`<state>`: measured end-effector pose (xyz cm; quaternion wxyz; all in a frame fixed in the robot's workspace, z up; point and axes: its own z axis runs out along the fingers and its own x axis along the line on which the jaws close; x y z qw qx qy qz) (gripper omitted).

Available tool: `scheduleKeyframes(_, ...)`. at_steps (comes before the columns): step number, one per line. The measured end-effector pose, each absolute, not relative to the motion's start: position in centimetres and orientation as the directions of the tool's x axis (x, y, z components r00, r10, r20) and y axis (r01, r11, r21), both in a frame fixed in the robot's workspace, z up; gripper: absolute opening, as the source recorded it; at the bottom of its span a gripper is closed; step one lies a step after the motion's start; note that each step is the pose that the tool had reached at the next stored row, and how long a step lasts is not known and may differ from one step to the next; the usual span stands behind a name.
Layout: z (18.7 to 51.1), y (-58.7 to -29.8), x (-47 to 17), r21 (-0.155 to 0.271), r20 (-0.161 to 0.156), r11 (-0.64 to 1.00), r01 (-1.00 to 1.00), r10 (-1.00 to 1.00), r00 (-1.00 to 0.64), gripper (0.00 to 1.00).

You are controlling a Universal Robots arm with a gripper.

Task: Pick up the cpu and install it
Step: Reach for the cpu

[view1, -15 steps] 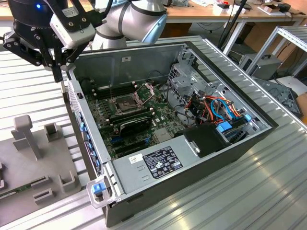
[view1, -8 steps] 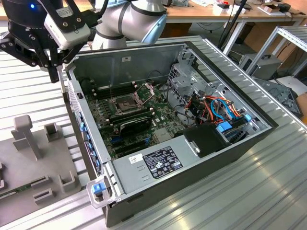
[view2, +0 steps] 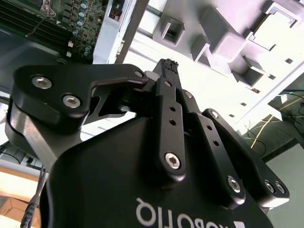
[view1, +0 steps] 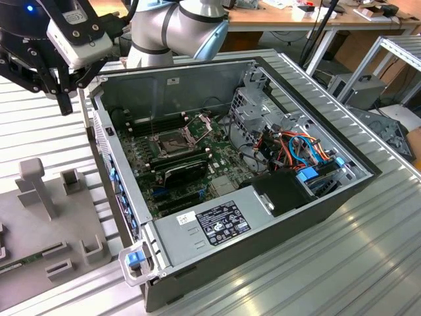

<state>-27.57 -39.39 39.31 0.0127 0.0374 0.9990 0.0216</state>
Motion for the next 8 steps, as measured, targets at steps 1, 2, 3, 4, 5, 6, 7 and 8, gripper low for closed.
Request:
scheduleKeyframes(1, 39.31, -39.39, -27.64, 0.044, -0.024, 0.996, 0.074, 0.075, -0.997, 0.11)
scheduleKeyframes(2, 39.31, -39.39, -27.69, 0.044, -0.024, 0.996, 0.074, 0.075, -0.997, 0.11)
scheduleKeyframes(3, 39.31, -39.39, -27.81, 0.044, -0.024, 0.996, 0.074, 0.075, -0.997, 0.11)
scheduleKeyframes(4, 39.31, -39.4, -27.88, 0.044, -0.024, 0.996, 0.074, 0.075, -0.997, 0.11)
scheduleKeyframes(5, 39.31, -39.39, -27.97, 0.044, -0.024, 0.996, 0.074, 0.075, -0.997, 0.11)
scheduleKeyframes(6, 39.31, -39.4, -28.14, 0.044, -0.024, 0.996, 0.074, 0.075, -0.997, 0.11)
scheduleKeyframes(7, 39.31, -39.39, -28.23, 0.044, -0.024, 0.996, 0.074, 0.075, -0.997, 0.11)
scheduleKeyframes(8, 39.31, -39.4, -28.28, 0.044, -0.024, 0.996, 0.074, 0.075, -0.997, 0.11)
